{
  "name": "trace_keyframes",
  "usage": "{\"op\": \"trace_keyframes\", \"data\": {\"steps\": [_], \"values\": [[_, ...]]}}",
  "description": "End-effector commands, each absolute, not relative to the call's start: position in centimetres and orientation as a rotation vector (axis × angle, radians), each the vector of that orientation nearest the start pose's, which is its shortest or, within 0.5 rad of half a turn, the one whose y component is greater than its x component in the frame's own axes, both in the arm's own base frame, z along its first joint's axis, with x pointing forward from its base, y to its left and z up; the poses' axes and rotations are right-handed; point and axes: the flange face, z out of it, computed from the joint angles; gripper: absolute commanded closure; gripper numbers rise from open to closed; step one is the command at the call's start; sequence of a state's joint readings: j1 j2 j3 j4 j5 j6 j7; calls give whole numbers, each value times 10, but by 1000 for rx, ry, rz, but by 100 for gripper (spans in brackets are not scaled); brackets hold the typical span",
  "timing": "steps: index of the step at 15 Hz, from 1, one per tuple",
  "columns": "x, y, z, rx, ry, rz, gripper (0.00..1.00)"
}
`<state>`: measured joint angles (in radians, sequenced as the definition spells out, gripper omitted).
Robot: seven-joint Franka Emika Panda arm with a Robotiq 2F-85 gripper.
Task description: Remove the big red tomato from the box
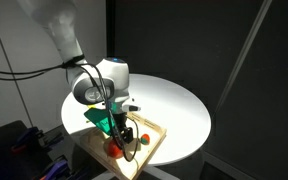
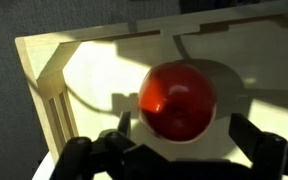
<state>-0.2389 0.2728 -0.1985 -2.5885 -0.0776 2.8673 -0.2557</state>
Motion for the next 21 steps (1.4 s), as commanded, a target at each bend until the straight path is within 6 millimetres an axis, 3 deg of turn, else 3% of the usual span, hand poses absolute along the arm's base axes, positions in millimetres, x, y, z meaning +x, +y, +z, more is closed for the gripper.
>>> {"op": "trace_keyframes", "data": {"steps": [1,10,11,12,14,21], "values": [[400,-193,159,-3210,168,8,0],[400,-196,150,-3212,169,31,0],[400,-196,149,-3212,168,32,23],[401,-196,149,-3212,167,31,26],[401,-196,149,-3213,166,29,43],[400,-194,158,-3216,145,63,44]]}}
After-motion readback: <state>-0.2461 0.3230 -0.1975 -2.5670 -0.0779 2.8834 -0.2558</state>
